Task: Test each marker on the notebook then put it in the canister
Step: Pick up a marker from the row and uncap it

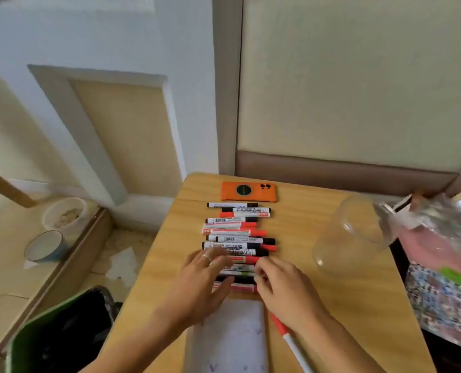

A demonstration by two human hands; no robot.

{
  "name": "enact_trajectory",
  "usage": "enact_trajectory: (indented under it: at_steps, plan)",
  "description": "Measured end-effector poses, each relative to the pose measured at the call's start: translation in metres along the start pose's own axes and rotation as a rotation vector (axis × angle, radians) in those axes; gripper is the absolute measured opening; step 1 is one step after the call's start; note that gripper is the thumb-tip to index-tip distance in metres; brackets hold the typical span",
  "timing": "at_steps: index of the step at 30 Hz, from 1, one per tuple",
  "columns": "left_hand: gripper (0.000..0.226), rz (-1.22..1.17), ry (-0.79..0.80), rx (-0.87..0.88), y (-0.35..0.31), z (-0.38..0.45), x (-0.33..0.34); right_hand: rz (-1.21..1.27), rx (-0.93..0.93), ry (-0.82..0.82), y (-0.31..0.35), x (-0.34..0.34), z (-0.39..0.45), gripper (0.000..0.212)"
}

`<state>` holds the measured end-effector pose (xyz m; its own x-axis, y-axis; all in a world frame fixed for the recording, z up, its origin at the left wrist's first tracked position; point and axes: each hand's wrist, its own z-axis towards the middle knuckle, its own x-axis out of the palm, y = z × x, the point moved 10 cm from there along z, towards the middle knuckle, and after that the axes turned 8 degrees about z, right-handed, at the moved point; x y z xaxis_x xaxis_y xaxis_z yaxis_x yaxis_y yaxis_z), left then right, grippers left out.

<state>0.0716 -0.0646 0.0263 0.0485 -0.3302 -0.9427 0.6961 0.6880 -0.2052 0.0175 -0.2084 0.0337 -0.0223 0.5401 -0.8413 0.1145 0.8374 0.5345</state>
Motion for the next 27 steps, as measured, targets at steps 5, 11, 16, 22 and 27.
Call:
enact_trajectory:
  at_steps: [5, 11, 16, 22, 27]
  plan:
    - [0.027, -0.011, -0.17, 0.094, 0.006, -0.003, 0.017, -0.014, -0.142, -0.153, -0.013, 0.019, 0.01, 0.008]
    - [0.027, 0.083, -0.246, 0.193, 0.001, -0.012, 0.026, -0.089, -0.259, -0.241, -0.008, 0.017, 0.006, 0.009]
    - [0.026, 0.131, -0.257, 0.233, -0.006, -0.013, 0.026, -0.12, -0.277, -0.264, -0.005, 0.017, -0.007, 0.008]
    - [0.015, 0.17, -0.31, 0.27, -0.014, -0.019, 0.014, -0.101, -0.186, -0.315, -0.02, 0.008, -0.048, 0.007]
    - [0.013, 0.168, -0.316, 0.31, -0.034, -0.036, -0.012, -0.15, -0.056, -0.289, -0.032, 0.019, -0.082, 0.014]
